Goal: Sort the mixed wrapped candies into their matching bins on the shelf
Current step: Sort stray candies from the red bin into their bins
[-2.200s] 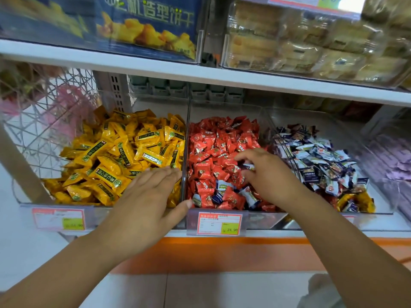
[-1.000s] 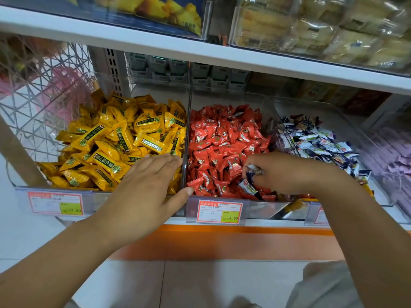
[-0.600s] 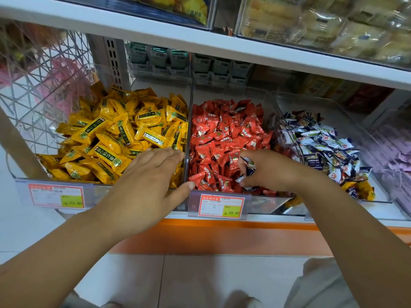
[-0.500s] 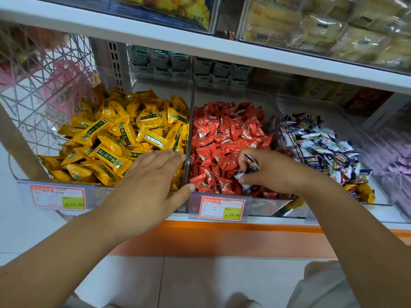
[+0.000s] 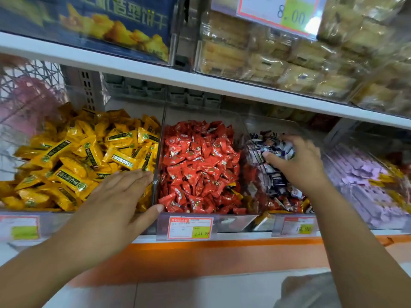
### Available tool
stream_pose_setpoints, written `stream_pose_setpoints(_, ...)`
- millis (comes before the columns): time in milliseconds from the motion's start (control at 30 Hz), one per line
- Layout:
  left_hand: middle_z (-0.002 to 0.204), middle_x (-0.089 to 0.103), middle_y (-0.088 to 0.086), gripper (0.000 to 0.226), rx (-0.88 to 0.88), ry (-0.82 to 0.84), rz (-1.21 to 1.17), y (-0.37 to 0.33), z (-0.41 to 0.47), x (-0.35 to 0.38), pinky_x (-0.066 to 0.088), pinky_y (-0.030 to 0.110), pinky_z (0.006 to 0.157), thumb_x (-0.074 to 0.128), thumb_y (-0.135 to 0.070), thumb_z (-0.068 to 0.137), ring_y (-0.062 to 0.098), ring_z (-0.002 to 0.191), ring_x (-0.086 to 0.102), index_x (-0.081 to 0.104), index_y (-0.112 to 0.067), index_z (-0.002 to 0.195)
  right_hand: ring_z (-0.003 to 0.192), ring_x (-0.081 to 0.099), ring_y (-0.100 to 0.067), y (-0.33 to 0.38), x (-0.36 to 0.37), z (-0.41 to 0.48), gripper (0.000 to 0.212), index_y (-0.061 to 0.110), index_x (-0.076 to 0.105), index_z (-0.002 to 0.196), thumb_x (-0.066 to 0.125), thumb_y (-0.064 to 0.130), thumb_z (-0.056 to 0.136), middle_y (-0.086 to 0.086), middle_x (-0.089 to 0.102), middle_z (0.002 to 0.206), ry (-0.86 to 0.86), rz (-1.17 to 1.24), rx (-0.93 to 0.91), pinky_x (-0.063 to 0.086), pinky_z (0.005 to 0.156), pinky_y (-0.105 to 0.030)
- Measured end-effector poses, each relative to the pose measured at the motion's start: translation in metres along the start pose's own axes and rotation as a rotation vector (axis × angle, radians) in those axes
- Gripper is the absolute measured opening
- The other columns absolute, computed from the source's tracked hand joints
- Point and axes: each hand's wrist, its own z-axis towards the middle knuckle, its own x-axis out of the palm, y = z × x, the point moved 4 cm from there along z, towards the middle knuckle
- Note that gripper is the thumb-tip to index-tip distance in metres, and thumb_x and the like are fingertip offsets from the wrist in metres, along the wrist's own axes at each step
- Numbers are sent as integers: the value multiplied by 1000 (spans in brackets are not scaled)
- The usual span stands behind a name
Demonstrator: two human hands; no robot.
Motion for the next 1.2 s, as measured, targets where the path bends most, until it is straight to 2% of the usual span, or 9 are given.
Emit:
stream_pose_setpoints(200,123,64,11,79,-4,-30,8,0,1,1,24,33,103,20,-65,95,17,119,41,62,-4,124,145,14,-30,-5,16,-1,70,36,35,146,42,70,85,-4,28,156,34,-189,-13,9,114,-57)
stream_pose_setpoints(267,125,63,9,78,-14,-12,9,1,-1,0,24,32,103,21,-66,94,17,120,42,61,-6,126,136,30,-33,12,4,-7,58,25,50,137,46,59,91,-9,47,142,-154,-136,-120,19,113,-54)
stream_pose_setpoints(333,126,63,9,77,-23,-5,23,1,-1,-1,24,31,103,23,-65,94,18,120,44,61,-7,126,118,49,-20,43,-4,-24,34,22,62,122,54,40,94,0,62,119,-221,91,-297,36,102,-31)
stream_pose_setpoints(433,128,62,7,75,-43,4,10,-1,-2,-3,23,30,105,23,-65,93,21,121,51,60,-8,127,94,60,7,99,19,-59,18,35,69,105,58,24,95,23,67,98,299,349,-507,42,80,-6)
stream_pose_setpoints(567,128,62,7,74,-32,7,-8,-2,-2,-6,23,30,103,22,-63,95,16,120,41,59,-9,128,106,50,-2,134,82,-89,22,39,68,110,60,25,94,16,64,110,769,191,-710,42,95,-26)
stream_pose_setpoints(767,134,58,5,67,-23,11,-50,-1,-4,-7,21,30,108,30,-59,93,16,126,41,56,-11,132,121,28,-12,120,92,-48,31,48,59,120,61,44,90,18,51,129,461,-289,-708,22,98,-35)
stream_pose_setpoints(933,134,58,7,66,-10,26,-19,-1,-5,-6,21,31,109,31,-57,94,20,127,47,57,-9,131,114,35,-9,114,62,-39,24,44,67,111,67,40,86,21,57,121,400,-177,-637,31,100,-33)
stream_pose_setpoints(1067,134,58,6,66,-16,35,-28,0,-5,-4,20,30,109,31,-58,94,17,128,43,56,-10,132,85,47,4,142,80,-76,22,32,70,111,66,28,90,24,55,93,642,76,-765,33,74,-7)
stream_pose_setpoints(1200,132,59,8,64,-13,20,-7,-2,-4,-6,19,29,107,33,-56,94,15,125,37,58,-8,129,90,48,-4,144,117,-79,34,29,64,118,72,26,84,10,52,107,782,34,-725,41,78,-22)
